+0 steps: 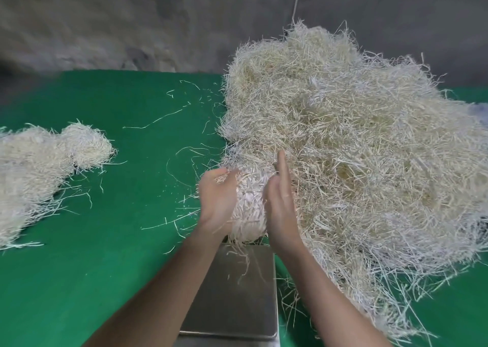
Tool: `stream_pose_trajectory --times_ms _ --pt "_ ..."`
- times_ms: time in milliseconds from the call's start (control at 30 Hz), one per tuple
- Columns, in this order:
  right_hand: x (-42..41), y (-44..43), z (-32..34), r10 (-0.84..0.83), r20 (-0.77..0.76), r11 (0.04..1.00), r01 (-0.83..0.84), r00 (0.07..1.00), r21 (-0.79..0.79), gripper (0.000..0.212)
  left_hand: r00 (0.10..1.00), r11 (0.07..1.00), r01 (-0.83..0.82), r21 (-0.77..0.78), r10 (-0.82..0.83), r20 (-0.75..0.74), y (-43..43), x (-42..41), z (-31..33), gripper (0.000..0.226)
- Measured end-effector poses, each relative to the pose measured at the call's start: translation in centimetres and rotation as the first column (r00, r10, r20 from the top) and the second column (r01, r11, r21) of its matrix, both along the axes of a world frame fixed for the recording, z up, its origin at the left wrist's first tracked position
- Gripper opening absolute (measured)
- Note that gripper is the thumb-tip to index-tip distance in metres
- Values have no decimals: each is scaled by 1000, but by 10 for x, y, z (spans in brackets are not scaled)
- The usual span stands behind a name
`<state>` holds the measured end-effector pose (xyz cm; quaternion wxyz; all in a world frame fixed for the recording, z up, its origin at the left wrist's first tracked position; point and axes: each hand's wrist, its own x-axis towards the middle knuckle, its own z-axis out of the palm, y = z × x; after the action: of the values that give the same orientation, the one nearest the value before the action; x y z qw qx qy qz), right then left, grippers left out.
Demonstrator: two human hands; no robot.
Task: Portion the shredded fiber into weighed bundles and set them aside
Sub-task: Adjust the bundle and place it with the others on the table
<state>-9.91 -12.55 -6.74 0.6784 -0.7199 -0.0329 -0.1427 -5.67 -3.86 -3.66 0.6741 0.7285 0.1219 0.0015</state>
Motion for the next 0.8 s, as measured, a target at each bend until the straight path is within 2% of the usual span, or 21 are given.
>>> stream_pose_trajectory --times_ms 67,100,167,200,233,267,300,333,367,433,467,533,633,733,800 --pt "2 10 5 11 32 989 -6 999 -146 36 1000 995 -14 -94 16 11 -6 -1 2 13" --pt "6 11 10 -57 20 997 58 998 -57 24 1000 981 -6 -196 4 -10 -8 -3 3 12" --pt "18 4 17 -220 -128 936 246 967 251 11 1000 899 23 -438 -28 -6 -12 -19 3 40" --pt "25 -2 19 -271 -221 880 334 937 337 13 999 897 46 -439 -38 27 -16 -30 -1 58" --pt "29 -7 21 -313 -268 848 395 911 353 22 997 919 73 -388 -58 49 -22 -41 -6 78" --pt "30 -8 22 -346 -251 847 416 904 330 22 995 935 101 -341 -92 43 -30 -51 -9 96" --pt "28 -7 22 -357 -188 870 399 915 288 13 994 933 107 -344 -113 3 -37 -56 -10 104" --pt "21 0 23 -332 -132 909 354 934 219 10 995 926 67 -372 -87 -39 -41 -55 -10 100" --pt "12 10 19 -304 -82 937 314 949 156 12 997 924 14 -381 -42 -64 -39 -48 -9 86" --pt "-9 22 7 -298 30 954 298 954 10 13 997 935 -77 -347 62 -55 -28 -31 -4 39" --pt "-14 22 4 -301 72 951 305 951 -58 13 996 949 -85 -302 81 -24 -25 -27 -2 29" --pt "-8 11 10 -274 52 958 277 960 -76 21 993 967 -114 -228 119 6 -27 -28 -7 31" --pt "9 -16 23 -241 -29 967 237 970 -92 27 978 949 -200 -243 180 -103 -40 -40 -2 35" --pt "-3 -3 18 -265 4 964 265 964 2 31 982 941 -189 -281 177 -69 -40 -30 9 39" --pt "-13 10 12 -292 58 955 295 955 -35 27 983 922 -185 -340 178 -52 -36 -19 13 42"
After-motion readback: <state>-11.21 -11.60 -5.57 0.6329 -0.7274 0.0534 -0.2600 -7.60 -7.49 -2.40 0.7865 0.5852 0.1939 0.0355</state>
